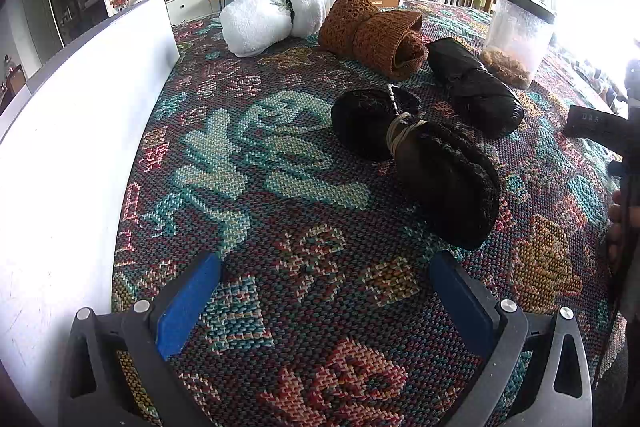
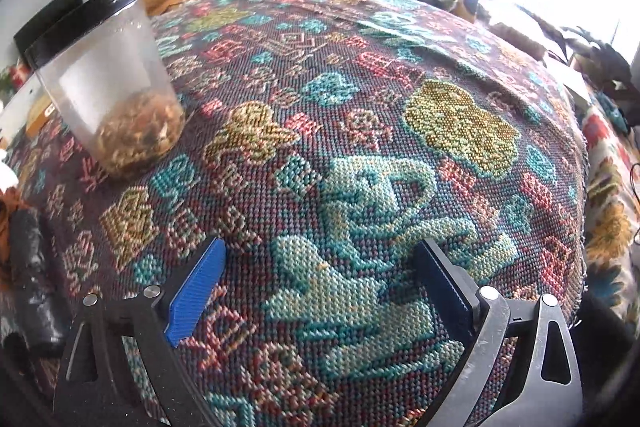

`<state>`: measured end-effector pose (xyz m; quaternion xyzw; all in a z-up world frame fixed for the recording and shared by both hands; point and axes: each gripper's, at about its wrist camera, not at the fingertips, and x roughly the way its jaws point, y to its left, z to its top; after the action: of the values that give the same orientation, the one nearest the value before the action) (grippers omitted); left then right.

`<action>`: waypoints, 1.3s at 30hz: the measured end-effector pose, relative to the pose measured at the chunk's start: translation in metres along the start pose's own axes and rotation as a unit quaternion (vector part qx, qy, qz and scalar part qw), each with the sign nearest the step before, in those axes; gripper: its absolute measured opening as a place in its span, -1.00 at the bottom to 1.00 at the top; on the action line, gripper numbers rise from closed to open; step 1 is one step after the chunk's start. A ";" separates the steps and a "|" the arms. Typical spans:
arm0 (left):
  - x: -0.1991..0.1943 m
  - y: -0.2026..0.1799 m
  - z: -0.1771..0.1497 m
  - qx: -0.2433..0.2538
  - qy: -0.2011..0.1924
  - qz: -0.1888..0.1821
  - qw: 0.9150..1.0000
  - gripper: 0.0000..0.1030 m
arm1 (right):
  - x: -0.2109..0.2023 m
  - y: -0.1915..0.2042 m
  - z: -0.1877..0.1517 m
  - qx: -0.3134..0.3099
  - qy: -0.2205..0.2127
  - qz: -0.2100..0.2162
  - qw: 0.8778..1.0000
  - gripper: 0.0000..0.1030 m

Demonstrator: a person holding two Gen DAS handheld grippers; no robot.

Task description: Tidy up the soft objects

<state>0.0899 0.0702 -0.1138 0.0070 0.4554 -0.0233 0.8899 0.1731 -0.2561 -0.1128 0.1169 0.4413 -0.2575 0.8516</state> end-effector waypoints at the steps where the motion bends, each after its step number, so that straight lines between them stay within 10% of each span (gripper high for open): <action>1: 0.001 0.000 0.001 0.000 0.000 0.000 1.000 1.00 | 0.000 0.000 0.001 0.000 0.000 0.000 1.000 0.90; 39: 0.000 0.001 0.001 0.000 -0.001 0.002 1.000 1.00 | 0.000 -0.003 0.002 0.005 0.001 0.010 1.000 0.91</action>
<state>0.0907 0.0709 -0.1131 0.0076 0.4550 -0.0211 0.8902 0.1724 -0.2596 -0.1112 0.1260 0.4395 -0.2515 0.8531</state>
